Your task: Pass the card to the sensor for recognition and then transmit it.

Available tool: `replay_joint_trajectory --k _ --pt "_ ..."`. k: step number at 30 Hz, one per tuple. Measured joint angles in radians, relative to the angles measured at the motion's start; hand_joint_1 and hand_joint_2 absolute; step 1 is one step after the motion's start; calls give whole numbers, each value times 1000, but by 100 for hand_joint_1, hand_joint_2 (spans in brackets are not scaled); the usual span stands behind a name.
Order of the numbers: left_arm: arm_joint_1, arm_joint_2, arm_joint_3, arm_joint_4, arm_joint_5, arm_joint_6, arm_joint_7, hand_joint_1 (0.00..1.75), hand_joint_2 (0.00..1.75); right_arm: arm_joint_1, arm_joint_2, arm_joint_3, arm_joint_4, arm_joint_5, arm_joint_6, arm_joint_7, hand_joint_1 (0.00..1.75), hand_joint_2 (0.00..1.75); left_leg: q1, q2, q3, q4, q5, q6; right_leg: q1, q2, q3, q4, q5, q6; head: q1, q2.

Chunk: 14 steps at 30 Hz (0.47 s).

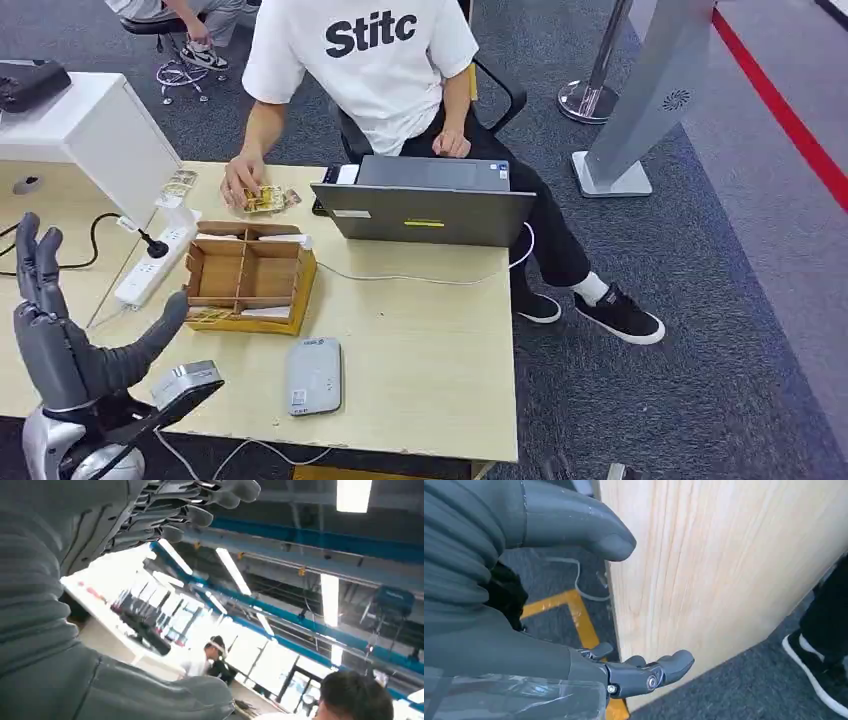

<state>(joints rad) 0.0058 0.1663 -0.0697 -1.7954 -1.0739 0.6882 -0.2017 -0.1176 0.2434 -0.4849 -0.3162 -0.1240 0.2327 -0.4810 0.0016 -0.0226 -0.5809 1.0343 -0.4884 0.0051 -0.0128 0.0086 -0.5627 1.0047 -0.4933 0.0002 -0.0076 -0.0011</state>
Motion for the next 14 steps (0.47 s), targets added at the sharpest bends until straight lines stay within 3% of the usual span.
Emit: replay_joint_trajectory --k 1,2,3,4,5,8,9,10,12,14 --pt "41 -29 34 -55 143 6 -89 0 175 6 -2 -8 0 -16 18 4 0 175 0 0 0 0 0 0 0 0 0 0 0 0 0 0" --pt "89 -59 75 -112 219 11 -144 0 175 14 -6 -16 0 -26 29 7 0 175 0 -1 0 0 0 0 0 -1 0 0 -1 1 0 0" --pt "162 -99 126 -167 447 -5 -252 0 175 23 -14 -37 0 -54 72 4 0 175 0 1 0 0 -1 0 0 1 0 0 -1 1 0 0" --pt "255 -155 240 -202 708 -143 -390 0 175 52 -34 -59 -2 -53 61 -35 0 175 0 0 0 0 -2 1 0 0 0 -1 -2 1 0 0" --pt "278 -186 302 -207 817 -250 -429 0 175 63 -47 -73 -2 -48 34 -53 0 175 0 -1 0 0 -2 1 0 -1 1 -1 -2 1 0 0" --pt "282 -309 579 -188 1154 -725 -367 0 175 97 -76 -125 -3 4 -73 -77 0 175 0 -2 -2 0 -3 2 0 -2 0 -1 -3 2 2 0" --pt "272 -340 677 -157 1227 -816 -343 0 175 106 -80 -143 -3 26 -115 -70 0 175 -1 0 -1 0 -4 2 0 -1 0 -1 -3 2 3 0" --pt "269 -367 777 -110 1301 -870 -305 0 175 116 -84 -162 -3 54 -167 -53 0 175 -1 2 0 0 -6 0 0 2 1 -1 -3 2 3 0" --pt "268 -411 912 -5 1436 -856 -214 0 175 133 -87 -176 0 128 -254 -18 0 175 -1 6 2 0 -6 1 0 6 0 -1 -3 2 0 0" --pt "270 -444 988 80 1490 -858 -203 0 175 142 -88 -180 7 167 -284 -10 0 175 0 6 2 0 -6 1 0 6 0 -1 -3 1 -2 0"
